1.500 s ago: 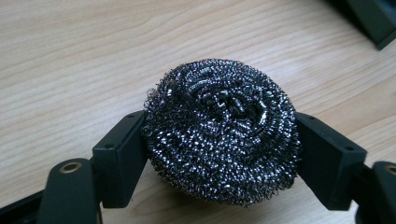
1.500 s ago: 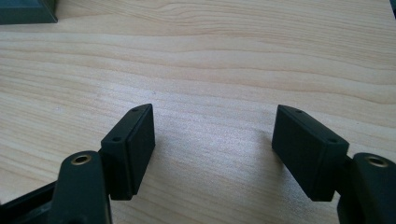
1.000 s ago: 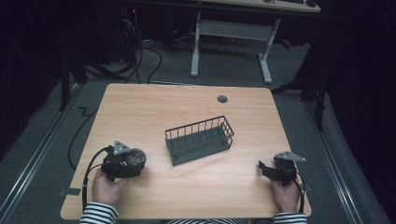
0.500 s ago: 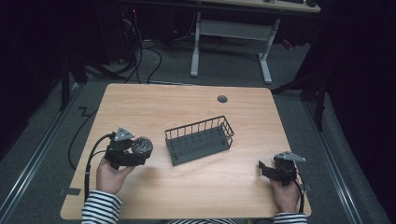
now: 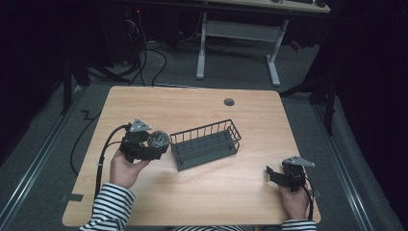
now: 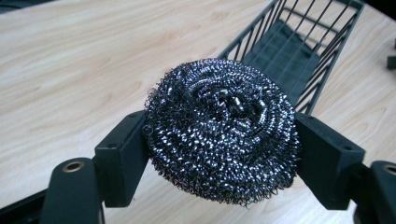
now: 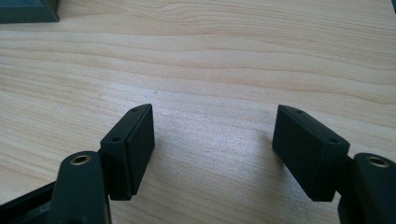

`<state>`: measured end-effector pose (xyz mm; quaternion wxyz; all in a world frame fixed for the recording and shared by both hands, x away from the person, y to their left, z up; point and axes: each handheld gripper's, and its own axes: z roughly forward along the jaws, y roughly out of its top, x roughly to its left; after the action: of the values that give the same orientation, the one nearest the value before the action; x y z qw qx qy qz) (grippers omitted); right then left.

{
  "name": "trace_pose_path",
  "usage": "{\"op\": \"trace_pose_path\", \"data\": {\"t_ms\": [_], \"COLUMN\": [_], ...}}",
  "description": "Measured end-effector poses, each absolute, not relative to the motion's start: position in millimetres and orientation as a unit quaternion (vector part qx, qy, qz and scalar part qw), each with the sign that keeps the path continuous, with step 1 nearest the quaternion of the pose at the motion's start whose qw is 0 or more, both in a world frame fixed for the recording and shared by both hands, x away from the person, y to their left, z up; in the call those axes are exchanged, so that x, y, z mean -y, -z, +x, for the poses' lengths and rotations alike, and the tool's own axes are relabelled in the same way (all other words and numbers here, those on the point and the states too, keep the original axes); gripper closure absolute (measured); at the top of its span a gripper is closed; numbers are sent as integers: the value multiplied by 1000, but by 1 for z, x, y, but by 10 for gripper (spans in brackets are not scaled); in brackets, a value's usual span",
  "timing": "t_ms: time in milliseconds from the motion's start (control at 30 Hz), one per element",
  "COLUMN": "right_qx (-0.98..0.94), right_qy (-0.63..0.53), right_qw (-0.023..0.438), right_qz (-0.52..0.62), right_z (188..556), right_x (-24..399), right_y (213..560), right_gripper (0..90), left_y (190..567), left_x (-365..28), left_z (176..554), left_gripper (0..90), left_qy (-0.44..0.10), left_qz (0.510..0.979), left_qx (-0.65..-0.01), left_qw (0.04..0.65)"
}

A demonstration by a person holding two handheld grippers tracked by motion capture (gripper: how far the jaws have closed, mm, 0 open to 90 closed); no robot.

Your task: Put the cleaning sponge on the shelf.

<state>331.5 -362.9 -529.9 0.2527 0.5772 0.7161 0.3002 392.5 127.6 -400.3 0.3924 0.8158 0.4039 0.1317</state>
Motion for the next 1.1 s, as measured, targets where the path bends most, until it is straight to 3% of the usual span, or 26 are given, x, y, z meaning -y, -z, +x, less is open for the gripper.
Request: {"op": "trace_pose_path", "data": {"t_ms": [567,1100], "right_qx": [-716,-717], "right_qy": [-300,-300], "right_qw": [253,253], "right_qz": [577,576], "right_z": [331,331], "right_x": [363,363], "right_y": [530,530], "right_gripper": [299,299], "left_y": [397,415], "left_x": [-58,-35], "left_z": [425,434], "left_gripper": [256,249], "left_qy": [-120,-127], "left_qz": [847,862], "left_qx": [-357,-348], "left_qw": [375,347]}}
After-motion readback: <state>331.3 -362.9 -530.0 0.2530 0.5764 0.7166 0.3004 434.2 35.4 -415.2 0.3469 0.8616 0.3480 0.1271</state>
